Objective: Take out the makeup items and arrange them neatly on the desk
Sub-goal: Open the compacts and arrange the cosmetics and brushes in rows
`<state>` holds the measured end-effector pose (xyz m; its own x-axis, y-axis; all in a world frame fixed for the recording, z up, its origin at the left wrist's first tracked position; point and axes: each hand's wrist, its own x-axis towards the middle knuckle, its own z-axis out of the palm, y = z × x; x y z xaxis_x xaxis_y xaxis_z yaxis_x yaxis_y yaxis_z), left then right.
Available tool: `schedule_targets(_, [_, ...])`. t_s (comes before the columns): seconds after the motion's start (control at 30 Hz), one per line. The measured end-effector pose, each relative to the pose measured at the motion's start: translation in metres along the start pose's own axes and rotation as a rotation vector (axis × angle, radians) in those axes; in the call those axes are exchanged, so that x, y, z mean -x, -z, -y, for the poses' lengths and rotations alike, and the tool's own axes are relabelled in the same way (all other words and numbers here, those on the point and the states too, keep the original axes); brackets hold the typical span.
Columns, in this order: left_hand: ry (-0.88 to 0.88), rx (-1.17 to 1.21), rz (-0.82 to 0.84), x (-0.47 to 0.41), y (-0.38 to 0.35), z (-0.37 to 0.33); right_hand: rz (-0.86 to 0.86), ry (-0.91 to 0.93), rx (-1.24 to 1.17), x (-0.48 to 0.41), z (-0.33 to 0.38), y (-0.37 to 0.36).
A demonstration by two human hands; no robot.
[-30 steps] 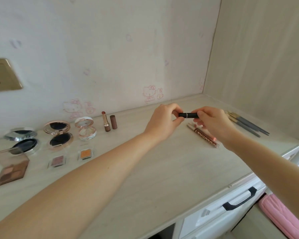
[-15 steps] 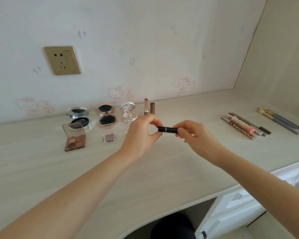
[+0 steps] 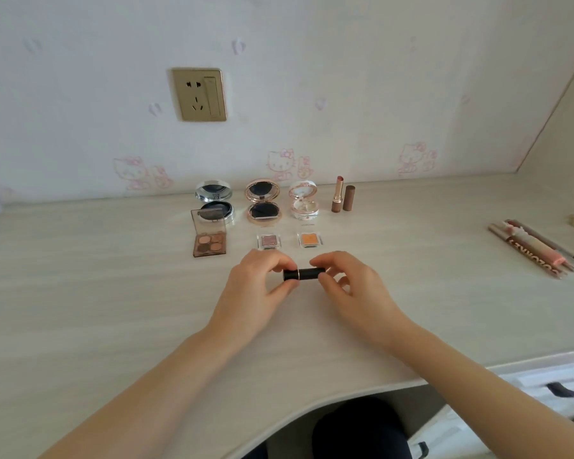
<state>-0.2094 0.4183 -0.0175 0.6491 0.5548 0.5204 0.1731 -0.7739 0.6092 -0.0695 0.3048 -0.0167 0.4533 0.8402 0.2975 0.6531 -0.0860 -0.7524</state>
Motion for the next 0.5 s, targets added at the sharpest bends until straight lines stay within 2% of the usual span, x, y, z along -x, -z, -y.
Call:
schedule_targets(0.1, [-0.002,0.004,-0.046,0.002,0.002,0.001,0.008,0.086,0.148,0.0,-0.004,-0.012])
schedule_targets(0.23, [-0.054,-0.094,-0.036,0.003,0.001,0.0,-0.11,0.241,0.298,0.001,-0.011,-0.017])
schedule_targets(0.4, [-0.079,-0.246,0.079,0.009,-0.007,-0.008,-0.156,0.357,0.324,0.005,-0.008,-0.019])
schedule_targets(0.5, [-0.085,-0.306,0.089,0.008,-0.007,-0.01,-0.168,0.384,0.286,0.006,-0.004,-0.019])
